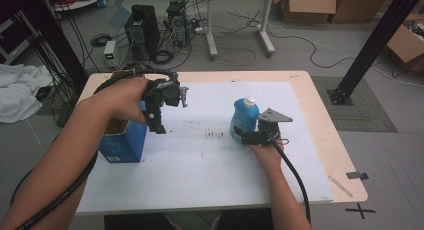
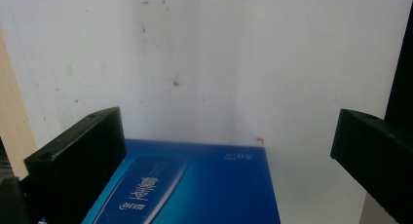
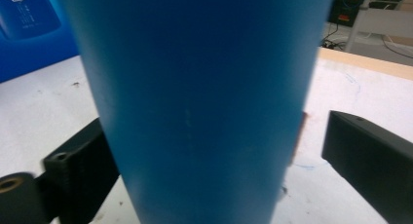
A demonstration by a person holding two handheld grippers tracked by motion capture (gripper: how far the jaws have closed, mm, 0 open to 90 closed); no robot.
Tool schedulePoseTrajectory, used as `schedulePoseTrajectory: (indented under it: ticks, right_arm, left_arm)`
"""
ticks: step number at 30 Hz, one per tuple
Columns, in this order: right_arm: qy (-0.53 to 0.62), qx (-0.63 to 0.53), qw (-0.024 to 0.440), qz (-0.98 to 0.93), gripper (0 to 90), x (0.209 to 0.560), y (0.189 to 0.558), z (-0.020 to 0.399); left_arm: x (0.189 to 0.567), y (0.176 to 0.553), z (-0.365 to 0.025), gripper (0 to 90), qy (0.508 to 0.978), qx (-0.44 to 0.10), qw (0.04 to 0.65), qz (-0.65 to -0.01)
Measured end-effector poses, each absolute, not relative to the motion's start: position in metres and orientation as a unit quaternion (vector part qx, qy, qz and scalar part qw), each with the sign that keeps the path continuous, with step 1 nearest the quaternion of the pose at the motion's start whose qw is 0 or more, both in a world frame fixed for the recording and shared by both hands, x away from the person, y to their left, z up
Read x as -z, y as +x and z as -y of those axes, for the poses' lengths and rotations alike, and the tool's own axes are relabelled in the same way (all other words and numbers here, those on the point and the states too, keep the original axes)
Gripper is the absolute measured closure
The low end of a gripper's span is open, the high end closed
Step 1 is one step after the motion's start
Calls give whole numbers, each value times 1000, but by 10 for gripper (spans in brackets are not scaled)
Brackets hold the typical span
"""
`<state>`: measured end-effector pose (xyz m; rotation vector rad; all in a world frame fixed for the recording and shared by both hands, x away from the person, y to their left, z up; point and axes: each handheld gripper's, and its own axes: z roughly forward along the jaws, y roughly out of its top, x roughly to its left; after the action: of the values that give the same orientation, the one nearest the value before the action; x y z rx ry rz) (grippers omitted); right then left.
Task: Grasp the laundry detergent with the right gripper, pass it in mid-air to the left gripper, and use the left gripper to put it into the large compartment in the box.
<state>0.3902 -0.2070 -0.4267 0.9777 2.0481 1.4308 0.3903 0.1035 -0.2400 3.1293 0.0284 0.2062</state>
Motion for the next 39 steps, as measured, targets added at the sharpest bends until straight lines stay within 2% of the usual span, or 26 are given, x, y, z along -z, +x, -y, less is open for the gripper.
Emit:
schedulePoseTrajectory:
  ticks: [8,33,39]
  right_arm:
    - [356,-521,225,-742,173,428,390,206]
    - [346,-523,232,-744,277,427,387,205]
    - [344,-526,229,-744,327,428,387,206]
  left_arm:
    - [242,391,-103,1,998,-65,6,-10]
    - [242,393,-104,1,998,-66,4,-10]
    - [244,394,-105,1,998,-64,3,-14]
